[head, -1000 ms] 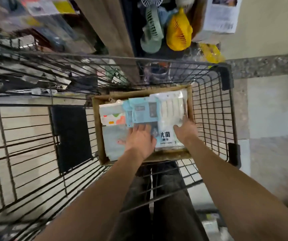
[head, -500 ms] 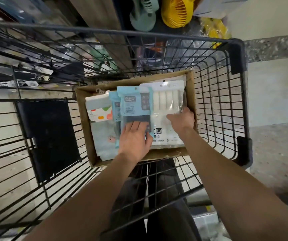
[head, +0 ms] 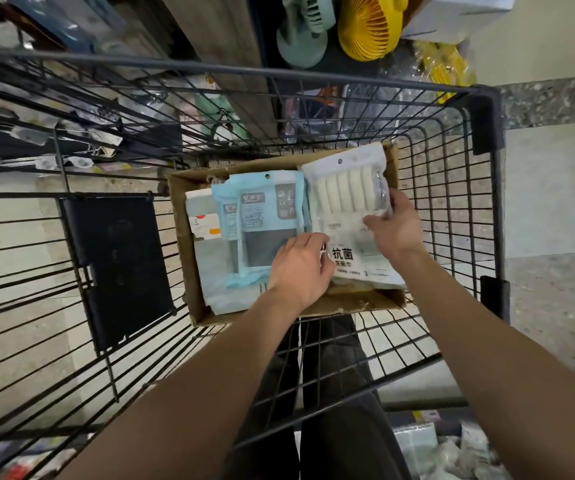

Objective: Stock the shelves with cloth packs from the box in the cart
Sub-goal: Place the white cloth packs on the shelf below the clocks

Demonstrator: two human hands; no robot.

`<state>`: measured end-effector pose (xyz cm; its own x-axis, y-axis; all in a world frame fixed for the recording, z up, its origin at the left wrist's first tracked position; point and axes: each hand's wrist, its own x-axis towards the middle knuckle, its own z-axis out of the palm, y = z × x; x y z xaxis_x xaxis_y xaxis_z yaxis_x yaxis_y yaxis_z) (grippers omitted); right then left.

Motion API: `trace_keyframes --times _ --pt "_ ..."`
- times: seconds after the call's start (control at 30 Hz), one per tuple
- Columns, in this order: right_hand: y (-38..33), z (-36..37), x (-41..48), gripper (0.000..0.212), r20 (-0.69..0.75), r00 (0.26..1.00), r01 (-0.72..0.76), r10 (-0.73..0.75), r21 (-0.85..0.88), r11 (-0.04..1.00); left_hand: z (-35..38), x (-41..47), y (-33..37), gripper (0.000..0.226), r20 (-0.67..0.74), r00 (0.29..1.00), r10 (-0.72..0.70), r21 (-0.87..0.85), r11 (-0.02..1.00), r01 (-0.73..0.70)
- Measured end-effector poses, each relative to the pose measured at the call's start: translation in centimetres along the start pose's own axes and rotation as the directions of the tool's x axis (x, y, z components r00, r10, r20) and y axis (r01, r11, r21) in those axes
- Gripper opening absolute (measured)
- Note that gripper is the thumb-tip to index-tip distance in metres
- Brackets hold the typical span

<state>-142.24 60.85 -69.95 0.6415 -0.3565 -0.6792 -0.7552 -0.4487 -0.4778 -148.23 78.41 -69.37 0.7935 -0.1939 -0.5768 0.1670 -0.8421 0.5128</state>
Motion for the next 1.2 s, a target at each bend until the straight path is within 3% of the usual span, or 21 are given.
trace_keyframes --times 0.17,0.3,0.47,0.7,0.87,1.07,1.2 --pt "0.7 -2.4 0.0 0.023 -0.016 0.999 0.041 -0.040 0.043 0.998 1.5 1.3 2.5 0.043 0.118 0.988 -0.097 -0.101 0.989 0.110" --pt "1.3 -4.3 -0.1 0.023 -0.055 0.998 0.036 -0.028 0.159 0.987 2.8 2.8 3.5 0.049 0.173 0.965 -0.197 -0.208 0.951 0.231" --pt "2.9 -6.1 -0.1 0.030 -0.034 0.999 -0.031 0.043 0.297 0.955 4.3 5.1 3.5 0.044 0.205 0.927 -0.315 -0.425 0.824 0.374" --pt "3.9 -6.6 0.5 0.026 0.021 0.997 -0.081 0.079 0.323 0.943 5.2 9.0 2.8 0.063 0.179 0.843 -0.508 -0.466 0.711 0.527" --pt "4.1 -6.5 0.8 0.022 0.043 0.997 -0.070 0.060 0.329 0.942 5.6 10.1 2.5 0.082 0.132 0.805 -0.578 -0.464 0.682 0.565" --pt "4.7 -6.2 1.2 0.027 0.060 0.995 -0.093 0.076 0.363 0.927 5.5 10.6 2.1 0.085 0.160 0.776 -0.611 -0.552 0.596 0.583" --pt "5.2 -6.1 1.5 0.031 0.081 0.993 -0.111 0.087 0.376 0.920 5.9 11.1 1.7 0.087 0.099 0.759 -0.643 -0.577 0.585 0.571"
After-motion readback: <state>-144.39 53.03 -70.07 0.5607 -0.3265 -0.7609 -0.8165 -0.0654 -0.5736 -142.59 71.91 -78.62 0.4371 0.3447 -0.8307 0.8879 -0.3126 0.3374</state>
